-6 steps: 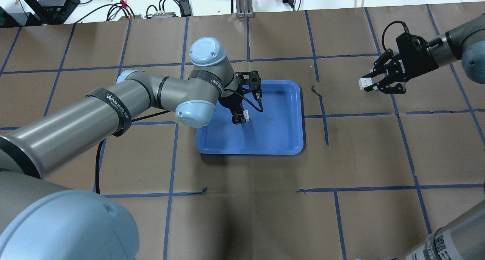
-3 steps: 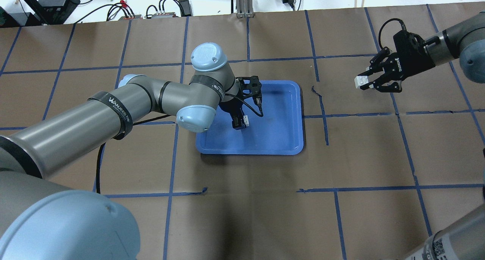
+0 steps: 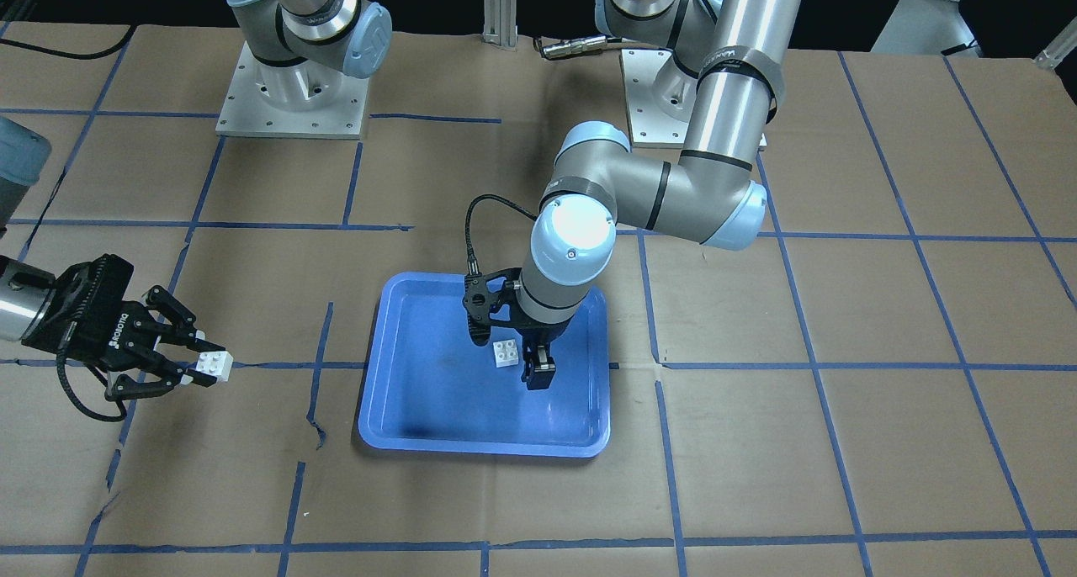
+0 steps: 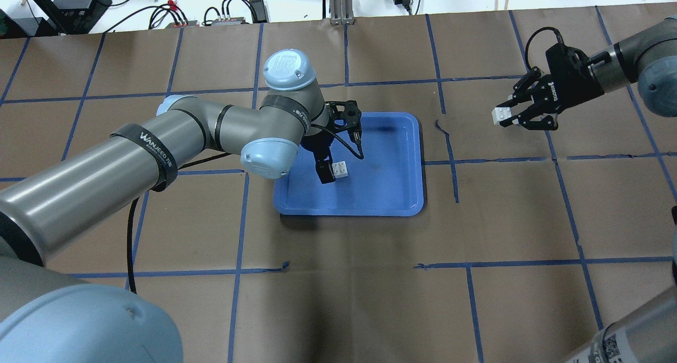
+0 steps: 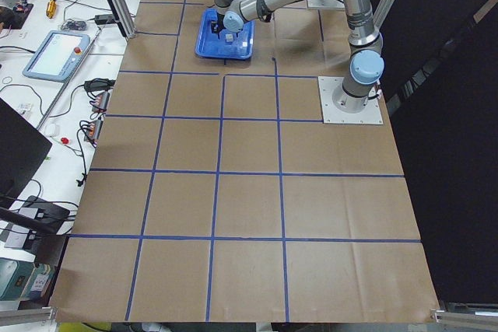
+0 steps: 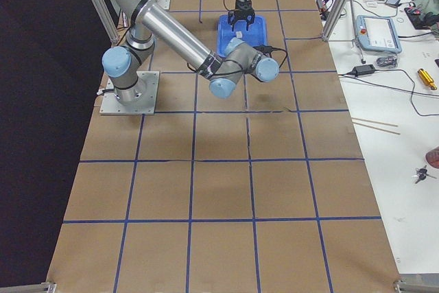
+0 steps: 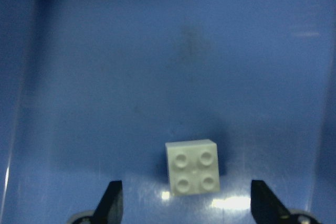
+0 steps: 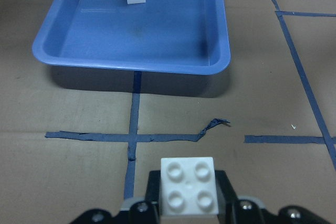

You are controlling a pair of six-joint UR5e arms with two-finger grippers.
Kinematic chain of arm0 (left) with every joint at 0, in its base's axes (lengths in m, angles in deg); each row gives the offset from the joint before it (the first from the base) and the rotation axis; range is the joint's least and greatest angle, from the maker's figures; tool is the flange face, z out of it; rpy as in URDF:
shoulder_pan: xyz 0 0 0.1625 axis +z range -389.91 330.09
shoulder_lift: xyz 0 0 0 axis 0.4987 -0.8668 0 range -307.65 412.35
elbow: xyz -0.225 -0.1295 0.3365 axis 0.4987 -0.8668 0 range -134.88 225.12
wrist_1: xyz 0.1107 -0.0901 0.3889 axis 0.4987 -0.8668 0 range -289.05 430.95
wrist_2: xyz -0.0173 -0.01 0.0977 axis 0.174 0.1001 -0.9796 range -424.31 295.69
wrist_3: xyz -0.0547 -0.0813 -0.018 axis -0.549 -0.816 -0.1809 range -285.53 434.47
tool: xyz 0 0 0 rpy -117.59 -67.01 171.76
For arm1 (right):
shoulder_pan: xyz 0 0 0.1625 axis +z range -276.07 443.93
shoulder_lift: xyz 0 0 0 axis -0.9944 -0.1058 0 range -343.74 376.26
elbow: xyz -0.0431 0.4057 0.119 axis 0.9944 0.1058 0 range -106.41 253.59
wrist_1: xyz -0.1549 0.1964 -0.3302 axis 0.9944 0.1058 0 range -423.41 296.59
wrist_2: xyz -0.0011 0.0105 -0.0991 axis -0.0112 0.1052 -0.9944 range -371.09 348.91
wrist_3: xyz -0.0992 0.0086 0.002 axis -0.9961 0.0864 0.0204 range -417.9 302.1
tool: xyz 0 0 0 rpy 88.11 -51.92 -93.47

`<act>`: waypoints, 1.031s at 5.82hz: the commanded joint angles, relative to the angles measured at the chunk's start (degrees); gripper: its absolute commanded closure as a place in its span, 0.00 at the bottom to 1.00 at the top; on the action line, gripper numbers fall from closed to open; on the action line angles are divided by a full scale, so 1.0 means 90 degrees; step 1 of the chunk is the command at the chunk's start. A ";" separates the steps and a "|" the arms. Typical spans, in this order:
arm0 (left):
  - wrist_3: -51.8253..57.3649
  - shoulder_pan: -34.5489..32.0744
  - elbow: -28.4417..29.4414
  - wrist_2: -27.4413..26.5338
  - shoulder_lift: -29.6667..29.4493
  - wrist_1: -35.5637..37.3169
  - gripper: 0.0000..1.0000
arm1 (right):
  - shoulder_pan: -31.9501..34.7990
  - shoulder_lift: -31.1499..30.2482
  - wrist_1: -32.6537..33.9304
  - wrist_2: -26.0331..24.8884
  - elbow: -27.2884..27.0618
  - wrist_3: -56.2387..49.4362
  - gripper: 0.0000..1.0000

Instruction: Assemble white blocks and place on blue tray

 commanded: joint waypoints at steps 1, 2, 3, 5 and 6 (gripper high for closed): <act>-0.0021 0.0426 0.0137 -0.0244 0.0895 -0.1230 0.01 | 0.0305 -0.0016 0.0039 0.0030 -0.0084 0.0246 0.78; -0.0002 0.0778 0.0176 -0.0234 0.1374 -0.1991 0.01 | 0.0694 -0.0017 0.0126 0.0049 -0.0172 0.0354 0.78; -0.0021 0.0945 0.0206 -0.0234 0.1862 -0.2617 0.01 | 0.1104 -0.0017 0.0262 0.0050 -0.0182 0.0684 0.78; -0.0303 0.1112 0.0274 -0.0447 0.2519 -0.3460 0.01 | 0.1876 -0.0007 0.1524 0.0050 -0.0618 0.1648 0.78; -0.0633 0.1287 0.0294 -0.0420 0.2647 -0.3676 0.01 | 0.2218 0.0003 0.2713 0.0204 -0.1134 0.2466 0.78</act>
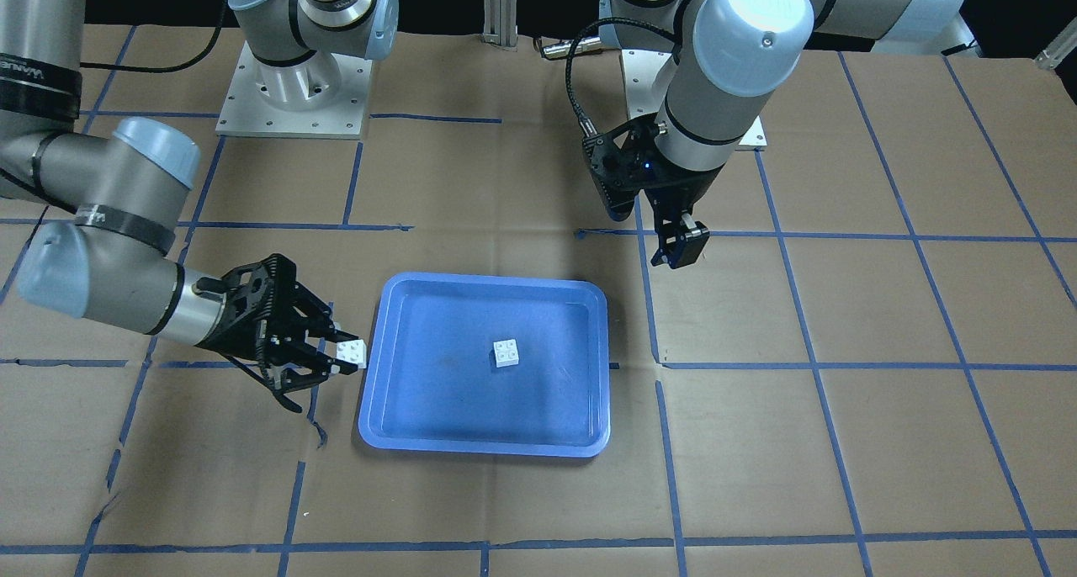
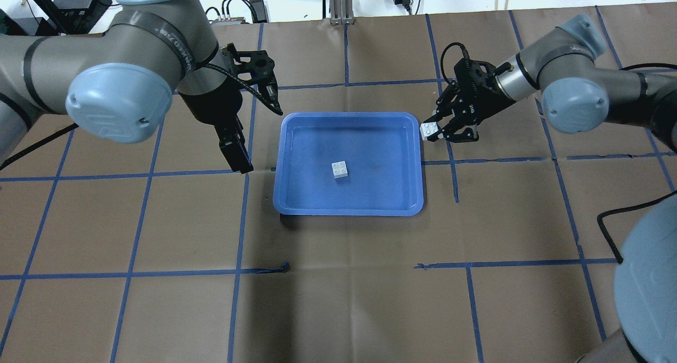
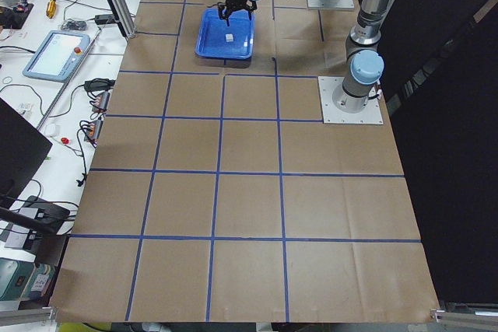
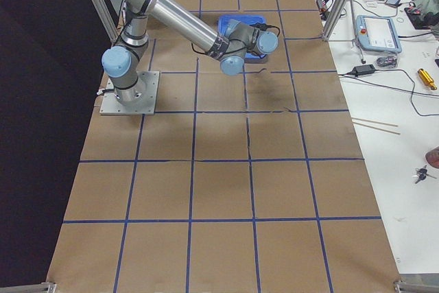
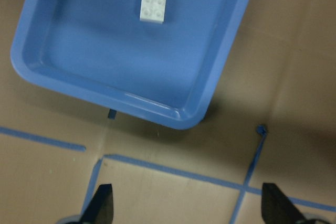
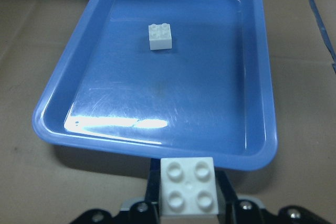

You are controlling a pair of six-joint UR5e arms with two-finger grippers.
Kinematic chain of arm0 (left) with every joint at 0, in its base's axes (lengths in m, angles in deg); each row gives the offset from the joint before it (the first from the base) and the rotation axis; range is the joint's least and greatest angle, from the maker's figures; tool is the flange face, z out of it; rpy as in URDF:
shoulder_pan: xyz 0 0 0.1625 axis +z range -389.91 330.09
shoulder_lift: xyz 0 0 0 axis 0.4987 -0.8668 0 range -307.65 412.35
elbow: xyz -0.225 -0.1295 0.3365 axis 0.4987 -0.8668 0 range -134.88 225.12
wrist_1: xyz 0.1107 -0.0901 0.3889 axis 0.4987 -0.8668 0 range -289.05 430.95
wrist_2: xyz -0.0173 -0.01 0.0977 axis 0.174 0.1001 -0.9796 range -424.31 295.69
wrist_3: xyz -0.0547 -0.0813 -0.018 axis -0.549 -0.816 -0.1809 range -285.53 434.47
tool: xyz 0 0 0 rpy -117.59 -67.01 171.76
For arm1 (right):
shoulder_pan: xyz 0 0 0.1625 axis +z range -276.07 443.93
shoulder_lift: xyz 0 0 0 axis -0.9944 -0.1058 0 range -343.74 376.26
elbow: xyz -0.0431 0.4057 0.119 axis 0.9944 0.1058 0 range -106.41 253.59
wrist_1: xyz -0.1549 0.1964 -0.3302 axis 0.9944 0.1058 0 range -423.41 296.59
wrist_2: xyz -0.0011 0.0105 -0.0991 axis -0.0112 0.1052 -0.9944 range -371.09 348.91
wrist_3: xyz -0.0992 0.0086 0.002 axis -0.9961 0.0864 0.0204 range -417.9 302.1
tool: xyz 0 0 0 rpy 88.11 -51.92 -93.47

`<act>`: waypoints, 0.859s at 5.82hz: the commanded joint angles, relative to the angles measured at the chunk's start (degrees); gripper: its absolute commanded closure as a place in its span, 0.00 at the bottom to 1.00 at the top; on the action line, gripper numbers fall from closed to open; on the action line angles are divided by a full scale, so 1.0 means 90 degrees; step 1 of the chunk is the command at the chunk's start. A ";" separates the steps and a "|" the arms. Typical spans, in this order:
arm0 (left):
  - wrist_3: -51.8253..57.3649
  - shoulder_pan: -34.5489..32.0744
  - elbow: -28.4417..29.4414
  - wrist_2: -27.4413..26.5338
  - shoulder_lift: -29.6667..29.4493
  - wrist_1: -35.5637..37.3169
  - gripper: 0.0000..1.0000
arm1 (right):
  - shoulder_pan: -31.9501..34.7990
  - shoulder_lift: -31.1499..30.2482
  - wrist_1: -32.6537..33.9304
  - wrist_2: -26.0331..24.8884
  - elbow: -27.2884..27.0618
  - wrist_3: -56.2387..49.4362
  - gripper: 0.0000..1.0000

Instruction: Assemble white blocks and place on blue tray

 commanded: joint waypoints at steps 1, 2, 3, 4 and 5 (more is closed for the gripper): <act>-0.0977 0.0196 0.0033 -0.0057 0.0311 -0.0249 0.01 | 0.0600 0.0052 0.2179 0.0123 -0.0804 0.1620 0.78; -0.2116 0.0197 0.0033 -0.0067 0.0477 -0.0259 0.01 | 0.0854 0.0072 0.2481 0.0133 -0.0914 0.1929 0.78; -0.3026 0.0197 0.0033 -0.0057 0.0576 -0.0201 0.01 | 0.1118 0.0092 0.2552 0.0143 -0.0906 0.2000 0.78; -0.3760 0.0207 0.0023 -0.0057 0.0615 -0.0152 0.01 | 0.1256 0.0227 0.3046 0.0143 -0.0906 0.2561 0.78; -0.5334 0.0313 0.0091 -0.0106 0.0616 -0.0142 0.01 | 0.1412 0.0548 0.3592 0.0133 -0.0915 0.2808 0.78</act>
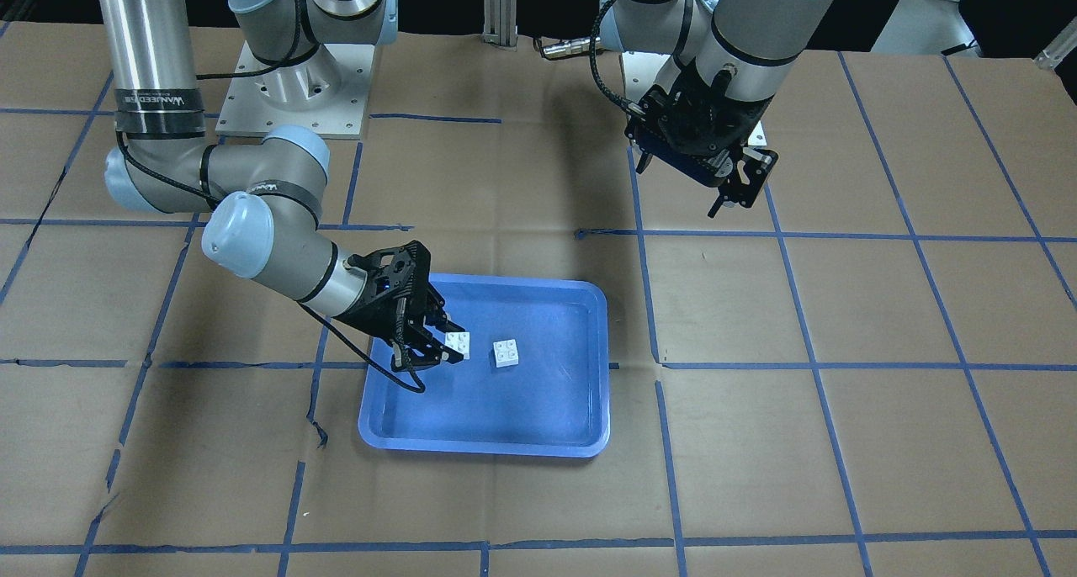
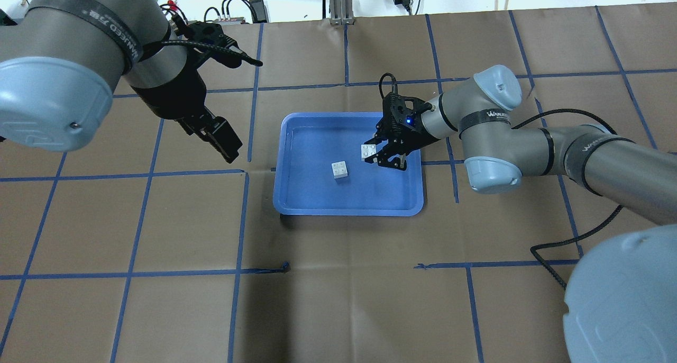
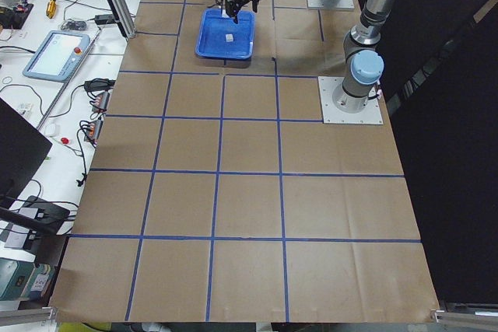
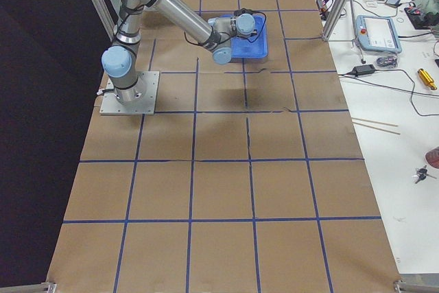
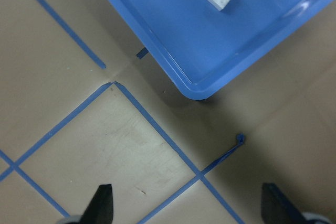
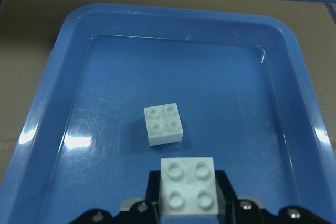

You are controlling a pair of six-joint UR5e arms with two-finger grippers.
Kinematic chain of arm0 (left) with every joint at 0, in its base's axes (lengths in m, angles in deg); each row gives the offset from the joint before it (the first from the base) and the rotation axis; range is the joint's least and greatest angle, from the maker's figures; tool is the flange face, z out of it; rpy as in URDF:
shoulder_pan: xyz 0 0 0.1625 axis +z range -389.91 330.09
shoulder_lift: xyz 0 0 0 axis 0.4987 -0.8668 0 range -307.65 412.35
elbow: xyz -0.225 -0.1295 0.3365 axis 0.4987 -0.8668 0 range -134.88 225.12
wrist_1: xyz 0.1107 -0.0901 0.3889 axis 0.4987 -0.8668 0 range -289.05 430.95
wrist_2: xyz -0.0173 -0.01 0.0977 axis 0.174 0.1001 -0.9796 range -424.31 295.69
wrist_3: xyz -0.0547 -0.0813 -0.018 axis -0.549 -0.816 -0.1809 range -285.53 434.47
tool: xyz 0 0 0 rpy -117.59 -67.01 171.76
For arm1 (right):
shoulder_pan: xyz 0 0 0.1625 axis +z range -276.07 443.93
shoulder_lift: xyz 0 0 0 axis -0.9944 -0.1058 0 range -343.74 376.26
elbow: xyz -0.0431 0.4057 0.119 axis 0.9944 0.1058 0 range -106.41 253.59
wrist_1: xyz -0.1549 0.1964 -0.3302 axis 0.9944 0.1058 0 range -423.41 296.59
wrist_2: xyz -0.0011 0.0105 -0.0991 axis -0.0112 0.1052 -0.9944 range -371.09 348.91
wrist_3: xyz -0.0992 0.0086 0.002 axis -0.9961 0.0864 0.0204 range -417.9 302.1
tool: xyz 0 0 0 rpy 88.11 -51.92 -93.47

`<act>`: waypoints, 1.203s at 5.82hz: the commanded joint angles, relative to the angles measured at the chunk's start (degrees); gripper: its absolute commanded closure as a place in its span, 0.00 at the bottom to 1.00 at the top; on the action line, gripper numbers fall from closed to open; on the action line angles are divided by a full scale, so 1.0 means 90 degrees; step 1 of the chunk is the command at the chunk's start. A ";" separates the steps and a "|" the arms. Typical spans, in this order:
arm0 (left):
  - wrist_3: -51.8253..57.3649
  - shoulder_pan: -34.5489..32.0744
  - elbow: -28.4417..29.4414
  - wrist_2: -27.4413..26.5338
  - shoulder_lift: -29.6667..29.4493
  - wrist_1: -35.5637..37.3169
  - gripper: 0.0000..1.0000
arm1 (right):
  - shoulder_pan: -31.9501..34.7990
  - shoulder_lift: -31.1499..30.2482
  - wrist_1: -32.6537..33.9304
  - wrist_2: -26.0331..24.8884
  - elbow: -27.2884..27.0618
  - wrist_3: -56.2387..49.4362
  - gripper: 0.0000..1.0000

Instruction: Assemble white blocks and place on blue tray

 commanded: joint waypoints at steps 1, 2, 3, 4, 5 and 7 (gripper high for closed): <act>-0.1701 0.0276 0.0284 -0.0293 -0.0020 -0.0076 0.01 | 0.0157 0.0354 0.0578 -0.0015 -0.0009 0.0302 0.78; -0.1947 0.0278 0.0335 -0.0267 -0.0031 -0.0068 0.01 | 0.0157 0.0365 0.0579 -0.0015 -0.0009 0.0312 0.78; -0.2036 0.0278 0.0345 -0.0247 -0.0011 0.0020 0.01 | 0.0176 0.0481 0.0569 -0.0006 -0.0019 0.0322 0.78; -0.2028 0.0288 0.0336 -0.0247 -0.0011 0.0020 0.01 | 0.0186 0.0550 0.0560 -0.0015 -0.0019 0.0322 0.78; -0.2028 0.0288 0.0345 -0.0247 0.0008 0.0020 0.01 | 0.0196 0.0550 0.0530 -0.0025 -0.0029 0.0360 0.78; -0.2028 0.0366 0.0355 -0.0247 0.0008 0.0069 0.01 | 0.0459 0.0560 0.0579 -0.0054 -0.0019 0.0488 0.78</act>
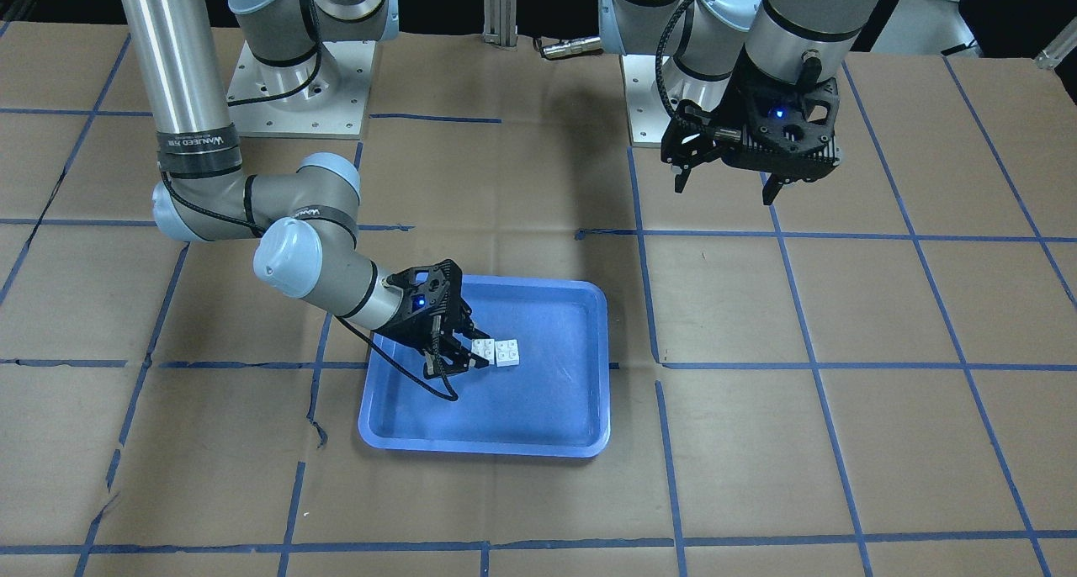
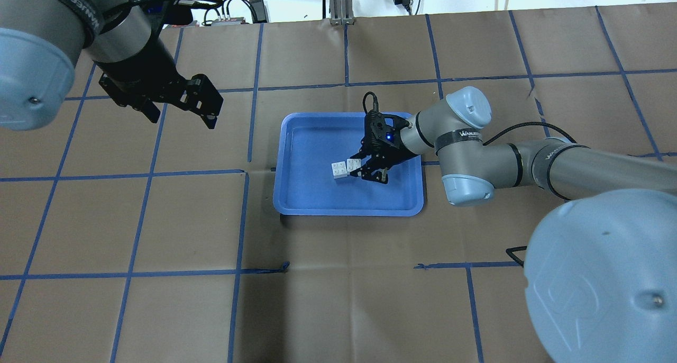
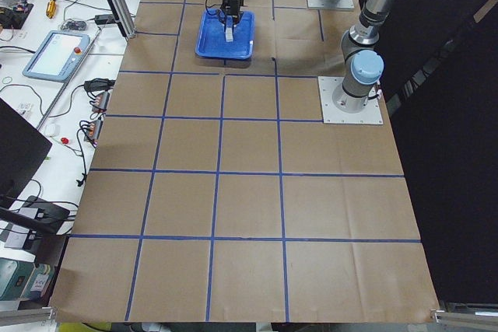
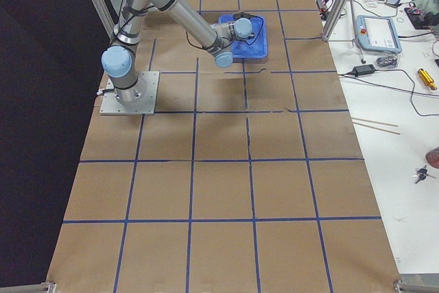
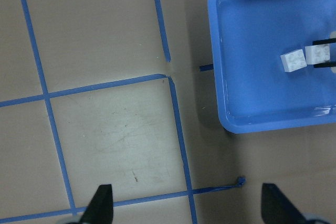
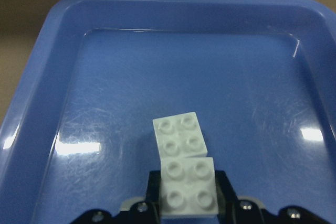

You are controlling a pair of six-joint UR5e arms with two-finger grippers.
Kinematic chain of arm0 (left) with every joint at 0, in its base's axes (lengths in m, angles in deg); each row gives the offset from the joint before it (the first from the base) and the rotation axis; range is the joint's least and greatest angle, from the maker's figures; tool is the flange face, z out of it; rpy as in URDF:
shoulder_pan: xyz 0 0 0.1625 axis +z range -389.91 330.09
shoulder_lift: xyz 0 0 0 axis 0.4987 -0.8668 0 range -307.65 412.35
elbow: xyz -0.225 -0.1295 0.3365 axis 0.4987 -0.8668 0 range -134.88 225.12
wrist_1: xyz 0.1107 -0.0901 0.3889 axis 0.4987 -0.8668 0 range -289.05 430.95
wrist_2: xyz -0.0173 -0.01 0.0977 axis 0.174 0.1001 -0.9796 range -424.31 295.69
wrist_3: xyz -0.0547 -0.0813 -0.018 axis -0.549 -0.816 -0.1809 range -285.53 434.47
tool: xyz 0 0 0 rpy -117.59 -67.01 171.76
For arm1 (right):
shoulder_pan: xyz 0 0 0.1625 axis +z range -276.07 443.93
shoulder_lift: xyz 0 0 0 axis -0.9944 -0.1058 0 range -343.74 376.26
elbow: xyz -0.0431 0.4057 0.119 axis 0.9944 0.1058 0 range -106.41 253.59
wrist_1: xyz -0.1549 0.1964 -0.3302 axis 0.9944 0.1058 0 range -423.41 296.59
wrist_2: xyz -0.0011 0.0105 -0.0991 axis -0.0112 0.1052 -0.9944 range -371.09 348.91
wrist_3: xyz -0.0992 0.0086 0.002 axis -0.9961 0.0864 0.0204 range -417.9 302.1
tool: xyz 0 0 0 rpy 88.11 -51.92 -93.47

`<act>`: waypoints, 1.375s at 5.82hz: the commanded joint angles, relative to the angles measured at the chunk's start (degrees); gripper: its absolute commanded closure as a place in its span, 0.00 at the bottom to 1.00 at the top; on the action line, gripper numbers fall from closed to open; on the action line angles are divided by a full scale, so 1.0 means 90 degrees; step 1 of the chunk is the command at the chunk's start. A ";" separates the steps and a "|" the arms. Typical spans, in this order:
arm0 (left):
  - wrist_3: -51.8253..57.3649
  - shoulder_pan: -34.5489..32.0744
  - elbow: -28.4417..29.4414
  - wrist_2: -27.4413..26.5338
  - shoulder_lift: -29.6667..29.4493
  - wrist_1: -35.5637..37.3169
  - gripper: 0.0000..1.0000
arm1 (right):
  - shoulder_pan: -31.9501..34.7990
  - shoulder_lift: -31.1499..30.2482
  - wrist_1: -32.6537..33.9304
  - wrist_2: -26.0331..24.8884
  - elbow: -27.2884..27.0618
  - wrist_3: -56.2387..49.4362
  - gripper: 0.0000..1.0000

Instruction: Assemble white blocks and place on blue tray

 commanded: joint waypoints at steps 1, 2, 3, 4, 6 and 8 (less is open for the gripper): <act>0.0000 0.0034 0.0006 0.0005 0.0002 0.0024 0.01 | 0.0106 0.0018 0.0013 -0.0045 -0.0007 0.0033 0.78; 0.0029 0.0034 0.0006 0.0015 0.0002 0.0024 0.01 | 0.0106 0.0027 0.0013 -0.0055 -0.0008 0.0033 0.78; 0.0029 0.0044 0.0006 0.0024 0.0002 0.0024 0.01 | 0.0106 0.0037 0.0013 -0.0065 -0.0008 0.0043 0.78; 0.0048 0.0044 -0.0004 0.0015 0.0002 0.0024 0.01 | 0.0106 0.0057 0.0013 -0.0065 -0.0008 0.0053 0.78; 0.0048 0.0044 -0.0004 0.0015 0.0002 0.0024 0.01 | 0.0106 0.0057 0.0032 -0.0045 0.0002 0.0188 0.78; 0.0058 0.0044 -0.0013 0.0015 0.0002 0.0024 0.01 | 0.0106 0.0066 0.0033 -0.0055 0.0022 0.0209 0.78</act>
